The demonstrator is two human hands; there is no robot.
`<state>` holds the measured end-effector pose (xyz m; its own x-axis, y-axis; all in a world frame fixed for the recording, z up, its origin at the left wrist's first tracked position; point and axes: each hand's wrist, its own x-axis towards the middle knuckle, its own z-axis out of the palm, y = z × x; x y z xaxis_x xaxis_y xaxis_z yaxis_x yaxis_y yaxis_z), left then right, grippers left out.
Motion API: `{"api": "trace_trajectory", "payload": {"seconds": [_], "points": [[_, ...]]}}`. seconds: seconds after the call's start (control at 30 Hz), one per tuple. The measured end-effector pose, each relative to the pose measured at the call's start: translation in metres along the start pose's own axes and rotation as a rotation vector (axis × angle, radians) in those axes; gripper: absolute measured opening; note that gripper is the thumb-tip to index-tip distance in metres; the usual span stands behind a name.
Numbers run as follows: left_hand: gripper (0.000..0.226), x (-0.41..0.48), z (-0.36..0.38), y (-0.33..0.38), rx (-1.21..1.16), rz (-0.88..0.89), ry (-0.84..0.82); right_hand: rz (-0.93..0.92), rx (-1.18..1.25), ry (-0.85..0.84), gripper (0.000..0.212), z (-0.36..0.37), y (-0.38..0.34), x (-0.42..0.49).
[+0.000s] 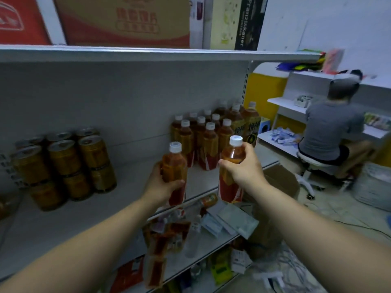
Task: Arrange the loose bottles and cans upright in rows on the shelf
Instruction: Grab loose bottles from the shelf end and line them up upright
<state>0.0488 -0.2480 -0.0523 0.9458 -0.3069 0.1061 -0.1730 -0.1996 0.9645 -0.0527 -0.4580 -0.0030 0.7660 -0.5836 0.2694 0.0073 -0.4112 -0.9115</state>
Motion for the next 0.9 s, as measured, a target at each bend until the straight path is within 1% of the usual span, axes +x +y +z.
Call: {"api": "trace_trajectory", "payload": {"seconds": [0.1,0.2,0.3,0.4,0.53,0.63,0.67,0.73,0.8,0.9], "points": [[0.064,0.031,0.025,-0.013,0.007,0.033,0.014,0.009,0.015,-0.033,0.061,0.005,0.02,0.032],[0.068,0.063,0.051,-0.018,-0.049,0.013,0.058,-0.01,0.003,-0.059,0.063,0.009,0.039,0.063],[0.058,0.086,0.071,-0.021,-0.088,0.063,0.066,-0.041,0.004,-0.102,0.068,0.011,0.056,0.088],[0.061,0.098,0.084,-0.023,-0.11,0.065,0.076,-0.041,0.05,-0.139,0.065,0.011,0.069,0.107],[0.076,0.104,0.097,-0.027,-0.092,0.034,0.054,-0.182,-0.014,-0.242,0.071,0.005,0.089,0.124],[0.092,0.105,0.098,-0.03,-0.03,0.012,0.052,-0.298,-0.159,-0.366,0.089,-0.006,0.104,0.139],[0.093,0.106,0.099,-0.031,-0.014,0.003,0.07,-0.309,-0.206,-0.408,0.094,-0.01,0.107,0.145],[0.09,0.106,0.104,-0.034,0.007,-0.005,0.139,-0.323,-0.233,-0.474,0.096,-0.015,0.111,0.158],[0.089,0.106,0.114,-0.033,0.034,-0.015,0.195,-0.35,-0.215,-0.503,0.094,-0.02,0.113,0.169],[0.093,0.106,0.124,-0.032,0.052,-0.053,0.262,-0.382,-0.175,-0.516,0.091,-0.026,0.118,0.179]]}}
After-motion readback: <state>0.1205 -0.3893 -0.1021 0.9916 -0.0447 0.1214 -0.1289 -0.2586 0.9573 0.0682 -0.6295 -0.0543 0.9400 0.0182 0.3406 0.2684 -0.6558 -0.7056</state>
